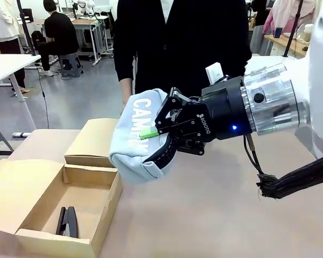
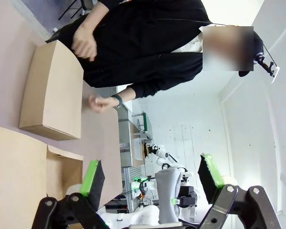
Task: Place items inside the box.
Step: Pick up a Pencil pouch or Stapler and place it inside the Mailer Box closest to the robot.
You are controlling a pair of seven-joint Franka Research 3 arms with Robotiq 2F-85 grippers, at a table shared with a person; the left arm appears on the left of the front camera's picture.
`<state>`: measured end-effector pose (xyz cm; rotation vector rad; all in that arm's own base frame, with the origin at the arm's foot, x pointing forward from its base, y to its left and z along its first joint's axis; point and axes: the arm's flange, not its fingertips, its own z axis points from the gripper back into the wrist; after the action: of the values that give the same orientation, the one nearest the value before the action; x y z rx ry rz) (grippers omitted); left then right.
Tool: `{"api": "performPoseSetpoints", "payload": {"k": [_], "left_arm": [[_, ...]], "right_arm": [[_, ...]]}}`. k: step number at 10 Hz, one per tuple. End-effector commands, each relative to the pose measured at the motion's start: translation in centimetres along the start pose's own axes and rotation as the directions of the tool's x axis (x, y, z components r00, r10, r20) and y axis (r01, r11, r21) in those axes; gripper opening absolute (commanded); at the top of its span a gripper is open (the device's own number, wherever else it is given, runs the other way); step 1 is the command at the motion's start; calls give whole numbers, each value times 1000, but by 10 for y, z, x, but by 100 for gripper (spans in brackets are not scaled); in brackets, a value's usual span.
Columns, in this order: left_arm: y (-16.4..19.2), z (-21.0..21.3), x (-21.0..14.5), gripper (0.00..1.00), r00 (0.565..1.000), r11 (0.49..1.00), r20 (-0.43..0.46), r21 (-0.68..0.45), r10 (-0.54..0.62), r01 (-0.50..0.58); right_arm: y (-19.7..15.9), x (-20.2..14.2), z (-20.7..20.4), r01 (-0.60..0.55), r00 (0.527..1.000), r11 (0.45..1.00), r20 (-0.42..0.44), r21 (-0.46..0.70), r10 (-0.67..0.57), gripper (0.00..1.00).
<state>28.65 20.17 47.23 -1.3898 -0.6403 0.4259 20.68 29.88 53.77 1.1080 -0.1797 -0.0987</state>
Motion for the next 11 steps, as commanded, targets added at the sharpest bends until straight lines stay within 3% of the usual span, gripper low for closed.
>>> {"api": "performPoseSetpoints", "payload": {"k": [1,6,8,11], "left_arm": [[0,-2,-5,100,1000,1000,8,-20,-15,16],[0,-2,-5,100,1000,1000,8,-20,-15,16],[0,-2,-5,100,1000,1000,8,-20,-15,16],[0,-2,-5,100,1000,1000,8,-20,-15,16]], "right_arm": [[-18,-13,17,25,1000,1000,0,-17,-25,5],[-16,-10,0,36,999,999,6,-35,-36,5],[1,-16,-55,89,990,992,120,-85,-79,5],[10,-28,-151,116,987,980,133,-164,-95,5]]}}
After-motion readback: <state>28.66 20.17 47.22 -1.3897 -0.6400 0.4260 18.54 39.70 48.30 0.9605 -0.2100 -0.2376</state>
